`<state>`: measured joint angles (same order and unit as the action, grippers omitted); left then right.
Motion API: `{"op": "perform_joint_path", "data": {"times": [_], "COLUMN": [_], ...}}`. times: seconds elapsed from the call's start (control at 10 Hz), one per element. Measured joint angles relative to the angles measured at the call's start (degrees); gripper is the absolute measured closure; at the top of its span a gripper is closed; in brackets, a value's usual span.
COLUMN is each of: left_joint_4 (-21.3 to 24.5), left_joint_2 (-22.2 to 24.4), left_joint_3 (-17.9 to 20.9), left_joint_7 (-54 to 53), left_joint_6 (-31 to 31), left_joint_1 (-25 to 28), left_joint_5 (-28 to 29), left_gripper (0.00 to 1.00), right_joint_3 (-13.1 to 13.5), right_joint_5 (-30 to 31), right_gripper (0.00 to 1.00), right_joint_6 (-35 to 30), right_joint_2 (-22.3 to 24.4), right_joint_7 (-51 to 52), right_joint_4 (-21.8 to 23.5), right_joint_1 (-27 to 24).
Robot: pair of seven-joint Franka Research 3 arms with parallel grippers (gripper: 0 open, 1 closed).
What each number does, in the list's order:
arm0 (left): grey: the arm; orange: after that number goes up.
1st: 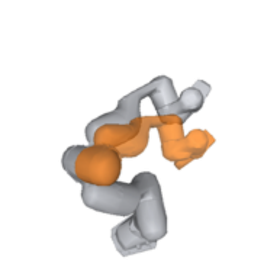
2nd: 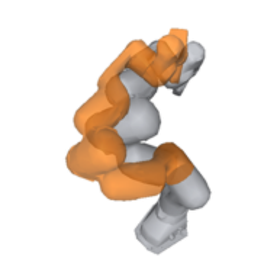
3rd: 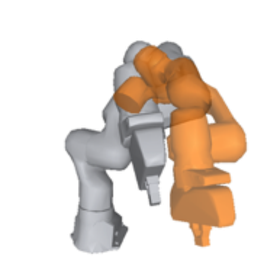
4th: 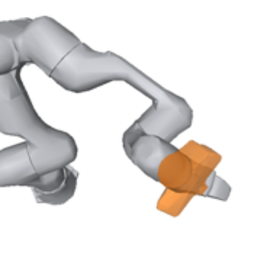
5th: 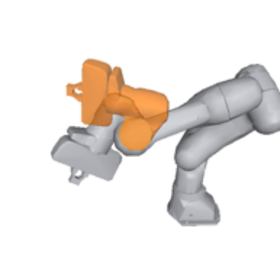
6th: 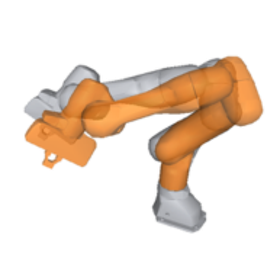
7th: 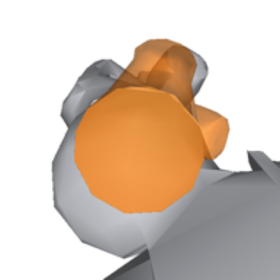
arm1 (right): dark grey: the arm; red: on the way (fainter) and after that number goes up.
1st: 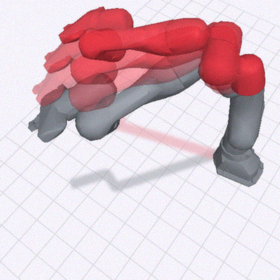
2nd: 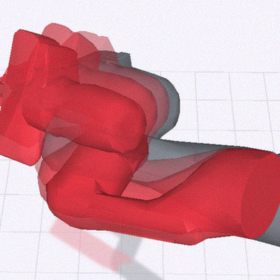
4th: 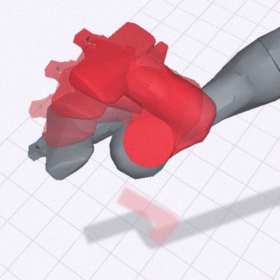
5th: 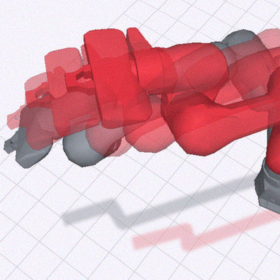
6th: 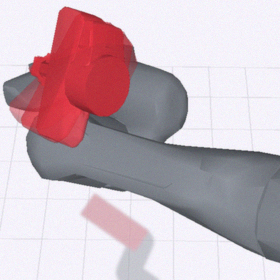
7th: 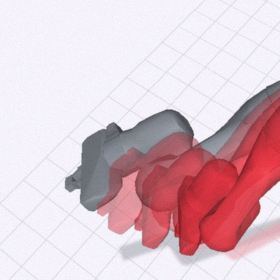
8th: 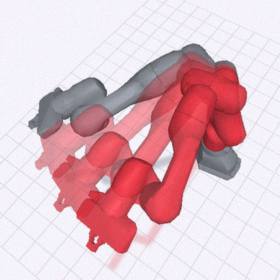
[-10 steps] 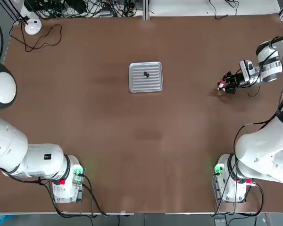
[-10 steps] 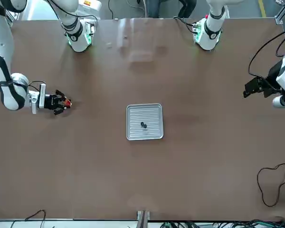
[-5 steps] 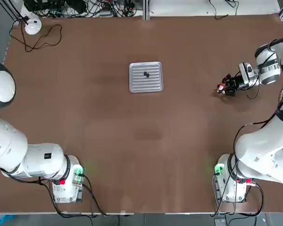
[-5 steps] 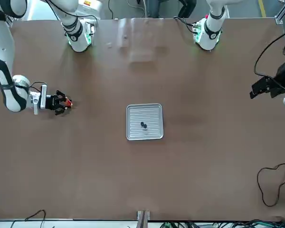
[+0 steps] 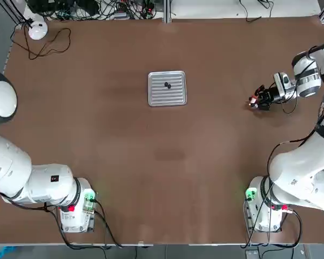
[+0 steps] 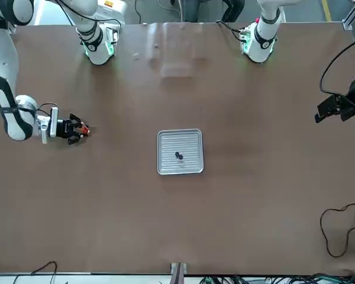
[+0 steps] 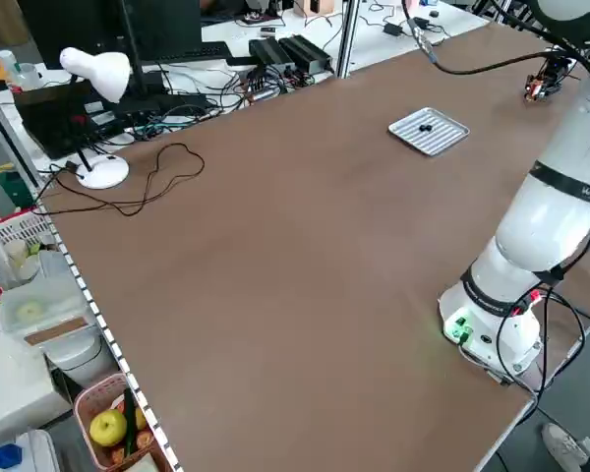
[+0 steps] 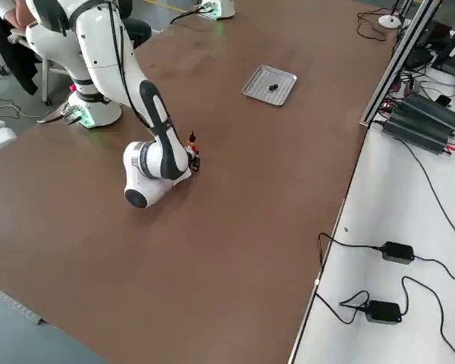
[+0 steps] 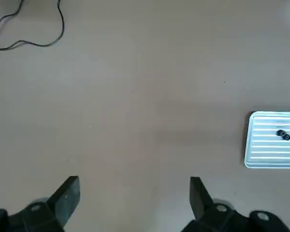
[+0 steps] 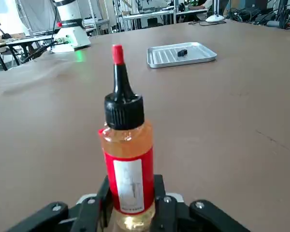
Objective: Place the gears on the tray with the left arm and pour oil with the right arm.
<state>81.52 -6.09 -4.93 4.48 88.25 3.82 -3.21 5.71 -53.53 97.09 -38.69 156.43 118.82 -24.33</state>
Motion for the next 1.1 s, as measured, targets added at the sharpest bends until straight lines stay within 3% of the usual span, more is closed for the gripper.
{"op": "perform_joint_path", "data": {"times": [0.4,0.5,0.8,0.9,1.1], "left_joint_4": [0.0,-0.1,0.0,0.0,0.2], "left_joint_2": [1.6,2.4,3.1,3.0,2.7], "left_joint_3": [0.7,0.7,0.7,0.7,0.8], "left_joint_7": [-1.2,-1.2,-1.2,-1.2,-1.2], "left_joint_6": [-4.2,-5.0,-5.8,-5.8,-5.8], "left_joint_1": [-1.2,-1.2,-1.1,-0.9,-0.9], "left_joint_5": [2.8,3.1,3.1,3.1,3.1], "left_gripper": [0.0,0.0,0.0,0.0,0.0], "right_joint_3": [-0.1,-0.1,-0.1,-0.1,-0.1], "right_joint_5": [0.0,0.0,0.0,0.0,0.0], "right_gripper": [0.55,0.49,0.05,0.0,0.0], "right_joint_6": [0.0,0.0,-0.3,-0.4,-1.7], "right_joint_2": [-0.1,-0.2,-0.3,-0.3,-0.3], "right_joint_7": [0.0,0.0,0.0,0.0,0.0], "right_joint_4": [-0.5,-0.5,-0.6,-0.7,-0.8], "right_joint_1": [0.0,0.0,0.0,0.0,0.0]}}
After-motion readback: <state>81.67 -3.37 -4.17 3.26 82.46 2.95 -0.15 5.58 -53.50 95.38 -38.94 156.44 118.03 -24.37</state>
